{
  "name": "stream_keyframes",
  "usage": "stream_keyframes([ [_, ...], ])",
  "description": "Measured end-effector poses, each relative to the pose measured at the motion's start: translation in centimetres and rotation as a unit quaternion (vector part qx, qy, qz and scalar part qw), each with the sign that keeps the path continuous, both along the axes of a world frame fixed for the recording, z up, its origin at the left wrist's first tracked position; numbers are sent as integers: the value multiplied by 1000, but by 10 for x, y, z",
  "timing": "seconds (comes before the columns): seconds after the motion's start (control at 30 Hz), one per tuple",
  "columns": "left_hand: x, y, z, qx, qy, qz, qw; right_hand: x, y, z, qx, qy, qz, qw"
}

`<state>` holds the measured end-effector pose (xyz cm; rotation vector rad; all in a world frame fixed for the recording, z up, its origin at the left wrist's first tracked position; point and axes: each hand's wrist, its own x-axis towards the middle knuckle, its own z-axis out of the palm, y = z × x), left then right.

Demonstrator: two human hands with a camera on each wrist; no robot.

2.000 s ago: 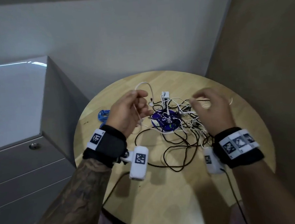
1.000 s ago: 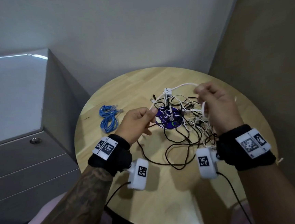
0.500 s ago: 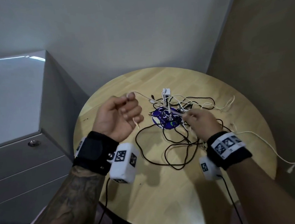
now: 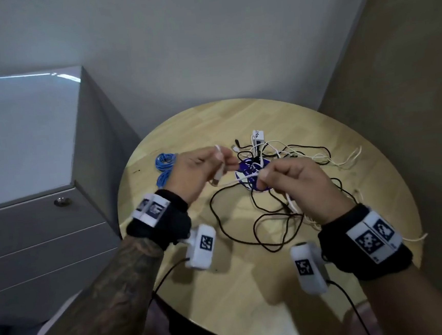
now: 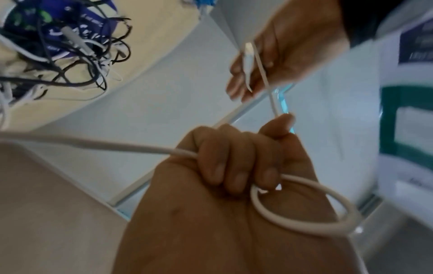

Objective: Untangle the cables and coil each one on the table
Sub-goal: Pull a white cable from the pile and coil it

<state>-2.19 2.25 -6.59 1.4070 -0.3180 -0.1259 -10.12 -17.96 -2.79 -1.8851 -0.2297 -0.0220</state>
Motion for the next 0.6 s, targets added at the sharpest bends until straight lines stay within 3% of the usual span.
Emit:
stream_keyframes([
  [0.07, -8, -14, -5, 23, -26, -9, 999, -1, 1, 2, 23, 4, 11, 1000],
  [0.17, -7, -16, -5, -83, 25, 18, 996, -8, 4, 5, 32, 30, 58, 997],
  [0.2, -5, -14, -4, -77, 22, 24, 997, -9, 5, 7, 39, 27, 60, 997],
  [0.3, -10, -15, -6, 91, -20, -23, 995, -4, 3, 8, 76, -7, -10, 997],
  [0.43, -26, -31, -4, 114, 109, -171, 973, 12, -13, 0, 115, 21, -122, 986],
  [0.5, -27, -32, 1, 63, 169, -206, 962, 18, -21, -11, 83, 40, -157, 983],
  [0.6, -13, -13, 10, -133, 243, -179, 944, 27, -39, -23, 60, 123, -193, 972],
])
